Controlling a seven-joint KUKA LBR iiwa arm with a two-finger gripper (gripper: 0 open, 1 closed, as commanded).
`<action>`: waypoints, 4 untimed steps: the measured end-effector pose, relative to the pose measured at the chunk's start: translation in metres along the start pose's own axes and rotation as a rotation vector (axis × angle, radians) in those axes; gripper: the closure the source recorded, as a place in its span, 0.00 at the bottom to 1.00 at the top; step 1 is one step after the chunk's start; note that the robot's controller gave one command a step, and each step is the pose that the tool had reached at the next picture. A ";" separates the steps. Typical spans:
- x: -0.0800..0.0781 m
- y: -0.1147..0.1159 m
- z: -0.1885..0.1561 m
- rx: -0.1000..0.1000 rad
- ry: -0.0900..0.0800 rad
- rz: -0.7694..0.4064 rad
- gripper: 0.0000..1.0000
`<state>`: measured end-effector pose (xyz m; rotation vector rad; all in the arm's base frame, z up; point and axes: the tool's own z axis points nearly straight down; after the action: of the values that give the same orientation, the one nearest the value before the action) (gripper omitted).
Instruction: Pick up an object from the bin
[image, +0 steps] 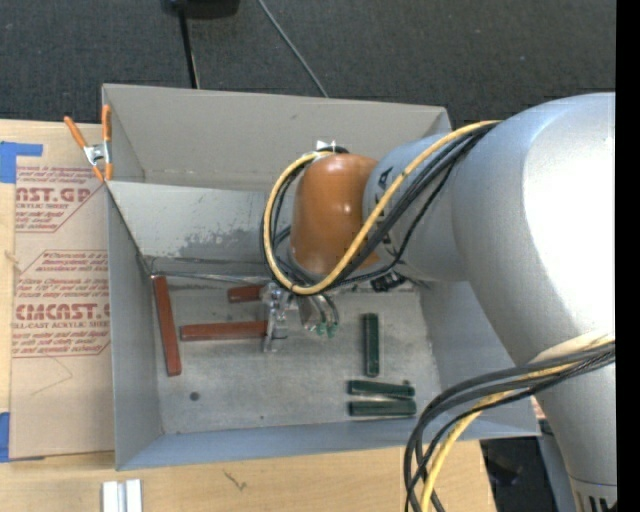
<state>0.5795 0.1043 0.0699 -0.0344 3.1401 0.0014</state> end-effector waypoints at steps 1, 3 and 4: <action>0.028 -0.003 -0.131 0.000 -0.001 0.054 1.00; 0.029 -0.003 -0.131 0.000 -0.001 0.054 0.00; 0.024 -0.014 -0.110 -0.002 -0.009 -0.023 0.00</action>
Offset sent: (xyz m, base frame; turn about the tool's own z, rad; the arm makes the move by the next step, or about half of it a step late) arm 0.0000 0.0000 0.0000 0.0000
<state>0.5554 0.0893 0.1794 -0.0707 3.1307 0.0041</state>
